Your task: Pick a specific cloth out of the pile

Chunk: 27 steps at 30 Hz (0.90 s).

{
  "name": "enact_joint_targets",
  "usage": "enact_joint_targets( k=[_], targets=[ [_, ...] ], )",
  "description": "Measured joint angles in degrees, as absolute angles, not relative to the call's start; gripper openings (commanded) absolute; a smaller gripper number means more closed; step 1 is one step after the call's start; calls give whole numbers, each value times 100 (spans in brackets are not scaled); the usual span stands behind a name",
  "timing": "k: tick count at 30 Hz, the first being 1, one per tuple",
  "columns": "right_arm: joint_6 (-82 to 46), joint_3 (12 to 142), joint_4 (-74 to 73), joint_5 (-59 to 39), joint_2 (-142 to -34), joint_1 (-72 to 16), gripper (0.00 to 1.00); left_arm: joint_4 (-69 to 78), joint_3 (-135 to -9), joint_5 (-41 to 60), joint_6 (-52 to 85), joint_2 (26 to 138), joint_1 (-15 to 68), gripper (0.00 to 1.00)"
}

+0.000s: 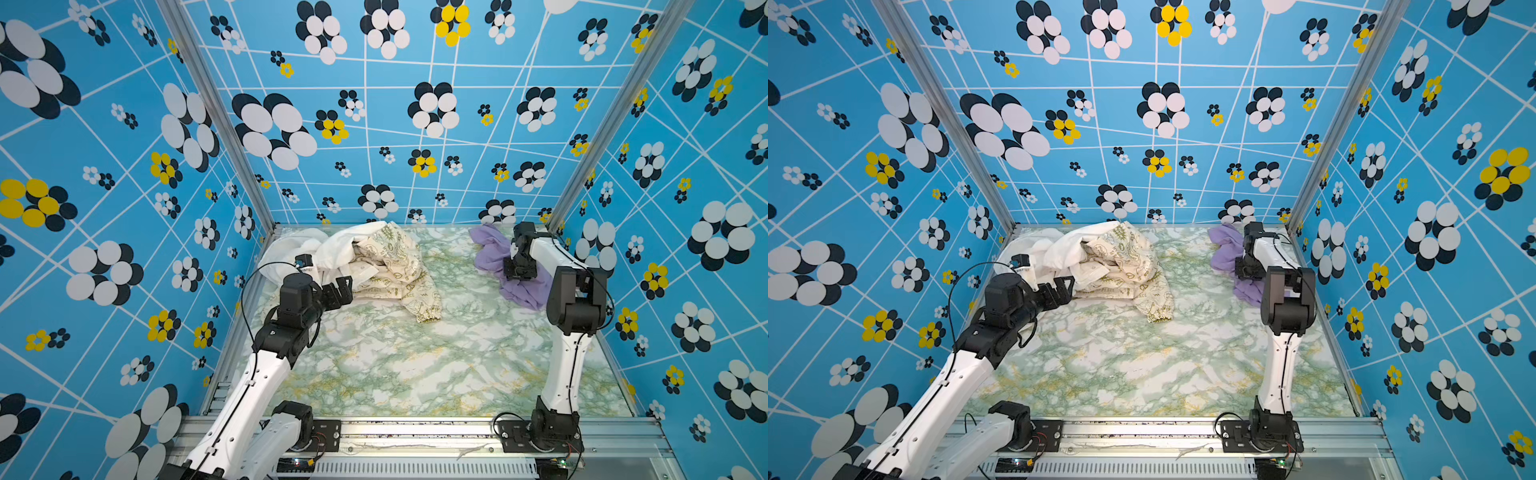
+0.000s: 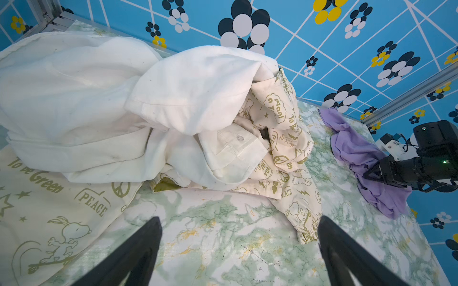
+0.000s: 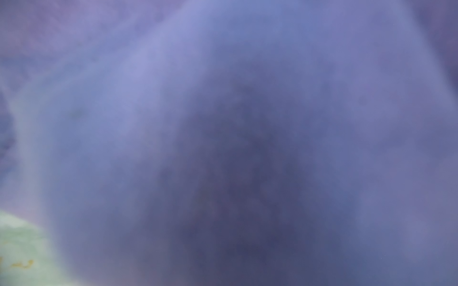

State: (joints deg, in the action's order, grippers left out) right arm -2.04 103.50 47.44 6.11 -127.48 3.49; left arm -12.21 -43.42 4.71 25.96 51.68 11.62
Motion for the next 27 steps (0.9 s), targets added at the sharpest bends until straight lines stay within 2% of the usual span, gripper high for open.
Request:
enact_joint_targets(
  k=[12,16,18,22,27],
  targets=[
    [-242,10433,4652,399,-12676,357,29,-1223,-4342,469,2596,5140,1157,99],
    [-307,10071,4565,344,-12326,357,47,-1221,-4342,464,2589,5140,1146,99],
    [-353,9915,4541,303,-12057,357,61,-1221,-4342,447,2567,5140,1129,99],
    [-416,9620,4359,213,-11310,357,81,-1162,-4237,355,2418,5116,1120,99],
    [-510,8995,3918,89,-10147,357,93,-902,-3972,89,2010,5100,1070,99]
  ],
)
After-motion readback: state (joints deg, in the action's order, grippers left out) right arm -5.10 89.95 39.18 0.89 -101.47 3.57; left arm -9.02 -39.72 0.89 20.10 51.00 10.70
